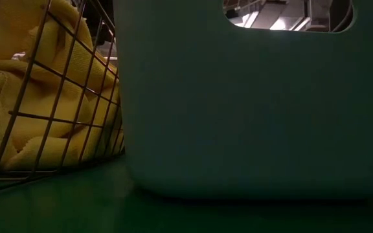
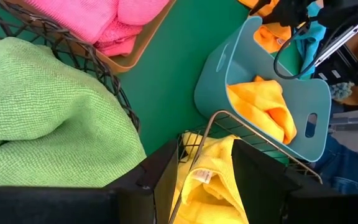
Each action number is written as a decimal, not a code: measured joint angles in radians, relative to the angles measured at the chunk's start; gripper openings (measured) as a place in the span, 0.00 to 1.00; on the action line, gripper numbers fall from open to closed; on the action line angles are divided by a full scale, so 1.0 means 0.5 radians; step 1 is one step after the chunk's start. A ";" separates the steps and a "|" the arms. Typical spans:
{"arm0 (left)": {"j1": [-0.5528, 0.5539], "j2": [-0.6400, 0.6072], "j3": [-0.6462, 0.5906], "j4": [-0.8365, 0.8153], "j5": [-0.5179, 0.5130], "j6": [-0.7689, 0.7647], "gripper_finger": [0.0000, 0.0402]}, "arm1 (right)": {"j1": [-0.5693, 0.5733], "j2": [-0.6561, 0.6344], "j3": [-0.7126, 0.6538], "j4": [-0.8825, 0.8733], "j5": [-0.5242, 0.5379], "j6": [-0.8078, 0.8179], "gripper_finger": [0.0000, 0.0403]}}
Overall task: Sort microfiber towel by color & place in baskets
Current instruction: Put the orange towel into the blue bin
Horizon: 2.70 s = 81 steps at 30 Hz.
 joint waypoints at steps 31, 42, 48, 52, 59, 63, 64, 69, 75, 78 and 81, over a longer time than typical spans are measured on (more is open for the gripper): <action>0.000 0.001 0.000 0.014 -0.152 0.002 0.36 | -0.001 -0.074 0.669 -0.880 0.157 -0.167 0.01; 0.000 0.001 0.000 0.012 -0.157 0.002 0.36 | 0.000 -0.085 1.461 -1.384 0.623 -0.285 0.01; 0.000 0.001 0.000 0.011 -0.157 0.002 0.36 | 0.000 -0.087 1.868 -1.333 0.783 -0.490 0.01; 0.000 0.001 0.000 0.011 -0.157 0.003 0.36 | 0.000 -0.088 2.071 -1.156 0.820 -0.686 0.01; 0.000 0.001 0.000 0.016 -0.170 0.003 0.36 | 0.000 -0.084 2.155 -0.641 0.661 -1.100 0.01; 0.000 0.001 0.000 0.030 -0.238 0.003 0.36 | 0.000 -0.025 2.155 -0.455 0.464 -1.232 0.01; 0.000 0.001 0.000 0.030 -0.251 0.004 0.36 | 0.000 0.000 2.155 -0.431 0.419 -1.257 0.01; 0.000 0.001 0.000 0.043 -0.259 0.004 0.36 | 0.000 0.134 2.155 -0.397 0.274 -1.313 0.01; 0.000 0.001 0.000 0.043 -0.258 0.004 0.36 | -0.007 0.306 2.155 -0.416 0.272 -1.465 0.02; 0.000 0.001 0.000 0.043 -0.257 0.004 0.36 | -0.034 0.369 2.154 -0.464 0.251 -1.546 0.02; 0.000 0.001 0.000 0.043 -0.257 0.003 0.36 | -0.091 0.416 2.154 -0.523 0.244 -1.574 0.02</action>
